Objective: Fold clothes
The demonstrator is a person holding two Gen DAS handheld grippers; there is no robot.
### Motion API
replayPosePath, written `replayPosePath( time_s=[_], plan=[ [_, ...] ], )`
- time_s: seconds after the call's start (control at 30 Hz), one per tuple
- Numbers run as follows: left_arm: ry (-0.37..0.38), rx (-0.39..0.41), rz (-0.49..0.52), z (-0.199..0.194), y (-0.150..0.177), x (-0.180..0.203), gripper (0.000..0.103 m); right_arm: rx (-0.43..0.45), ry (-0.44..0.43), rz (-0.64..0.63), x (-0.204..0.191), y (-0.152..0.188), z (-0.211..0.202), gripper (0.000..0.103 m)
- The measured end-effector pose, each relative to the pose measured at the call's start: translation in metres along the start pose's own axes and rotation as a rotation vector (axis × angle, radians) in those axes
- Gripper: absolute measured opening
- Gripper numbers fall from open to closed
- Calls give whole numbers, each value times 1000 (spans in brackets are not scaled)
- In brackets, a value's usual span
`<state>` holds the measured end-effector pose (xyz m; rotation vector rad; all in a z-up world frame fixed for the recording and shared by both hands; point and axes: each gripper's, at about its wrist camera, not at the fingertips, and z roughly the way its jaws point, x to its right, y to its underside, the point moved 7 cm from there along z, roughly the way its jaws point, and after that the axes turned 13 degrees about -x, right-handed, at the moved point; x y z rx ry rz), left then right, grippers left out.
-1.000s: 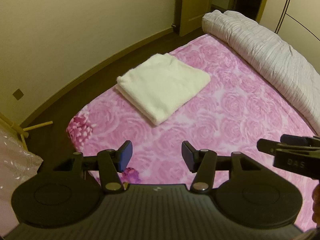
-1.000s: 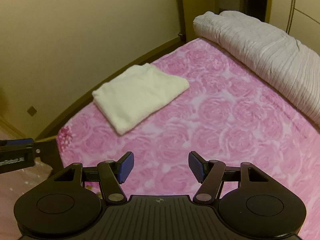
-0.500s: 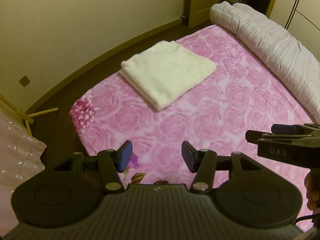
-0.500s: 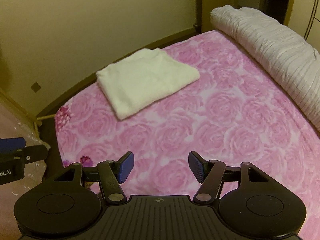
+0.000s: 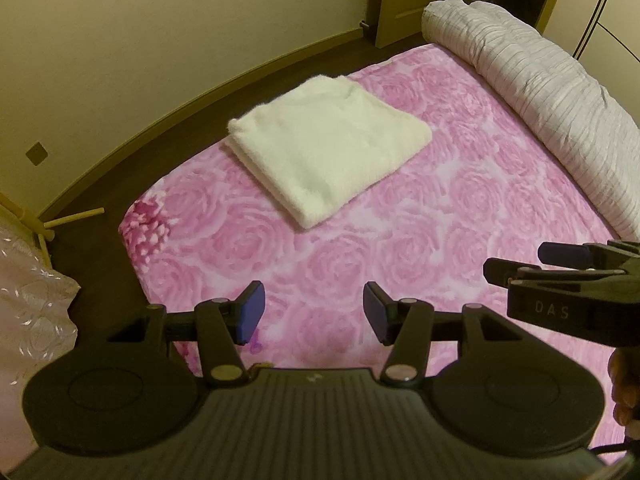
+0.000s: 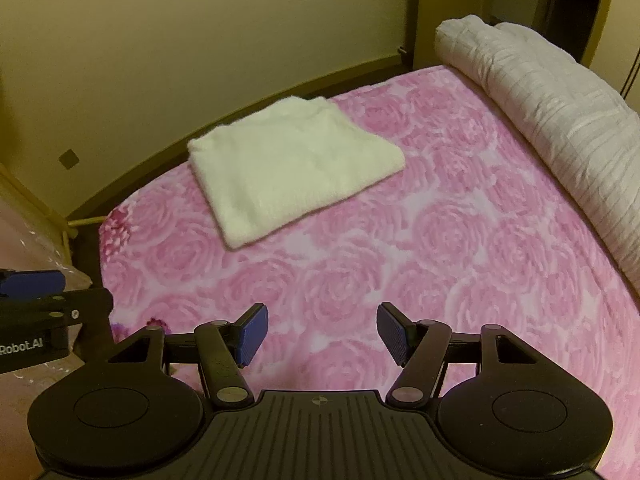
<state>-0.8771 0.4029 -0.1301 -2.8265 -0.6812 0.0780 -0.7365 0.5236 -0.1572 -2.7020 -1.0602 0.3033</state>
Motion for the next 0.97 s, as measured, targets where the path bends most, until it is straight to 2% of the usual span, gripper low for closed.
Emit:
replayPosePath(
  time_s=[0.63, 0.97],
  plan=[
    [-1, -15, 7, 20, -26, -2, 50, -18, 15, -4, 1, -26, 15, 64],
    [-24, 41, 25, 6, -22, -7, 50, -3, 13, 2, -10, -20, 5, 64]
  ],
)
